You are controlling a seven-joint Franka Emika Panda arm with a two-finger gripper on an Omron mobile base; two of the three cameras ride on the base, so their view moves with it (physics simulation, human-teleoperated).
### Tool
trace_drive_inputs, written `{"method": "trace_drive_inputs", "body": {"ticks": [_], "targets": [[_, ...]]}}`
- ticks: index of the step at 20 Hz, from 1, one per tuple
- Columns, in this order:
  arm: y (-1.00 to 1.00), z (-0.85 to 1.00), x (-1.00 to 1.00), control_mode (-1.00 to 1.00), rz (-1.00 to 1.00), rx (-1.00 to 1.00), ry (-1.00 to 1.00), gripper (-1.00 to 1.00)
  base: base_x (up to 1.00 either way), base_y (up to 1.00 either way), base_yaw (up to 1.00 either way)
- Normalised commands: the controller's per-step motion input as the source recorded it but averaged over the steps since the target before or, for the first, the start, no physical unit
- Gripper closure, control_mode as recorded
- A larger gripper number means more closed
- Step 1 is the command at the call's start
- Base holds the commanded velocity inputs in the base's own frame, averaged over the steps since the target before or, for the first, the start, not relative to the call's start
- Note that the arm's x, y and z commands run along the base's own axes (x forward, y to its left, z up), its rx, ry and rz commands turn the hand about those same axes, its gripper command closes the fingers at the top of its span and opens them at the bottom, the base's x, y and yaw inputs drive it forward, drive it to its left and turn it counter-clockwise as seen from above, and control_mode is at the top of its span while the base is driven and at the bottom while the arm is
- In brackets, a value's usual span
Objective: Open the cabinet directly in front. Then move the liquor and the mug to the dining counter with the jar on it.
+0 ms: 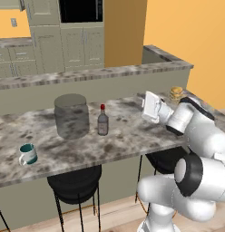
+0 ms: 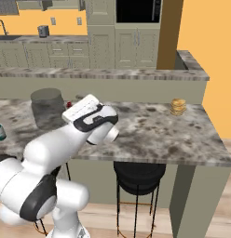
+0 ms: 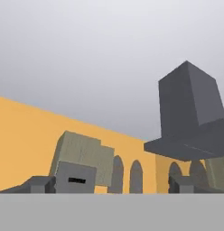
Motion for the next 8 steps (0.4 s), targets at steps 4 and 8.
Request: {"method": "trace_drive_inputs", "body": {"ticks": [4,8], "targets": [[-0.22,-0.10,-1.00,-1.00,0.00,0.00,-0.31,-1.00,0.00,0.00,0.00],[-0.07,-0.08,-0.50,-1.00,-0.03,0.02,-0.18,-1.00,0.00,0.00,0.00]]}}
